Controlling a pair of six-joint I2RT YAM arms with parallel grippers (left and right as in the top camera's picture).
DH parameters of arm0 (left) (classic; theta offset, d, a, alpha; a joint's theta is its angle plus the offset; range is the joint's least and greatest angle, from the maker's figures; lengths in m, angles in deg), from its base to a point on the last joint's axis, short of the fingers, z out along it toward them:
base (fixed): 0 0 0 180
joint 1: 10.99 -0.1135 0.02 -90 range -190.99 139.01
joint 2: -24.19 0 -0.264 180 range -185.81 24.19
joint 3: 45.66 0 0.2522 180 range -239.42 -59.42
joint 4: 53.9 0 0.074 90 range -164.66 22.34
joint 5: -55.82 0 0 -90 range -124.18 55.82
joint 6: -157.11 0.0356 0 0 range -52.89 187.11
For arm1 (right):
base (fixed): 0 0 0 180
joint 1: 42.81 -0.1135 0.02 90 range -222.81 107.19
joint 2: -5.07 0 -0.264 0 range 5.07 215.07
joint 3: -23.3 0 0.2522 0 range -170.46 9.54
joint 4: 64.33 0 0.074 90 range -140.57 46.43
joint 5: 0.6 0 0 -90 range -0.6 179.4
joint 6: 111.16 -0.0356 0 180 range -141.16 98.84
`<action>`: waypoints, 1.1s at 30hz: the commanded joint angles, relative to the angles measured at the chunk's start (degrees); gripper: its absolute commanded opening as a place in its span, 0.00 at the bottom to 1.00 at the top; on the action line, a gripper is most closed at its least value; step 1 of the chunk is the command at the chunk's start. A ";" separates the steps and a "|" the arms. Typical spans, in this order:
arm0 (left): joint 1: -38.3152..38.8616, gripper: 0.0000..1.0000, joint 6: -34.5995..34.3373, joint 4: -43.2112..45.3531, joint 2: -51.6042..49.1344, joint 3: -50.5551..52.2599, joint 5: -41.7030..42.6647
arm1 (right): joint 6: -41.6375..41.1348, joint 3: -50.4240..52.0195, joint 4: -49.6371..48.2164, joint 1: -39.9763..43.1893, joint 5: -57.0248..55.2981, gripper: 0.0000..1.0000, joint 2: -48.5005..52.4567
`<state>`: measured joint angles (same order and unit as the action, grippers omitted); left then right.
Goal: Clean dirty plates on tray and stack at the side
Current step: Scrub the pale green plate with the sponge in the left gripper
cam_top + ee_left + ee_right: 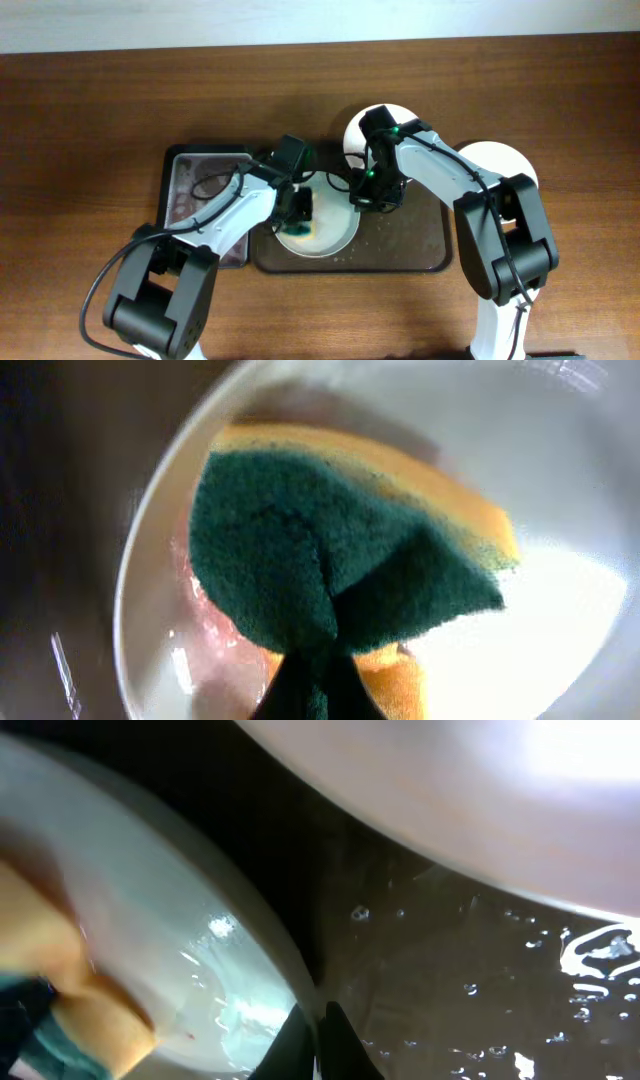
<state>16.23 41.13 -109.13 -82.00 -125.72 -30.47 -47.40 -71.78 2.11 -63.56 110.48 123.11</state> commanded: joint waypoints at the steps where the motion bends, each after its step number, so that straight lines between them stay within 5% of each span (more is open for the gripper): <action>1: -0.39 0.00 5.03 -5.07 -1.46 2.49 6.10 | -0.37 0.15 -0.17 0.44 -1.14 0.04 -0.35; 3: -0.39 0.00 12.00 -1.11 -1.46 2.49 15.13 | -0.37 0.15 -0.04 0.44 -1.14 0.04 -0.35; 5: -0.39 0.00 11.91 1.88 -1.49 2.49 18.80 | -0.37 0.15 0.02 0.44 -1.14 0.04 -0.35; 15: 1.66 0.00 2.82 8.87 -1.49 2.49 25.29 | -0.37 0.15 0.04 0.44 -1.14 0.04 -0.35; 18: 2.05 0.00 1.73 8.87 -1.49 2.49 19.96 | -0.37 0.15 0.07 0.44 -1.11 0.04 -0.35; 24: 3.91 0.00 -5.68 9.99 -1.86 2.49 -3.63 | -0.37 0.15 0.09 0.44 -1.09 0.04 -0.35; 33: 1.86 0.00 -5.20 2.78 0.55 0.94 -17.00 | -0.37 0.15 1.14 0.44 -2.05 0.04 -0.35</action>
<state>20.97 35.95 -102.18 -82.22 -124.98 -36.22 -47.80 -71.67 1.96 -63.37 110.48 123.11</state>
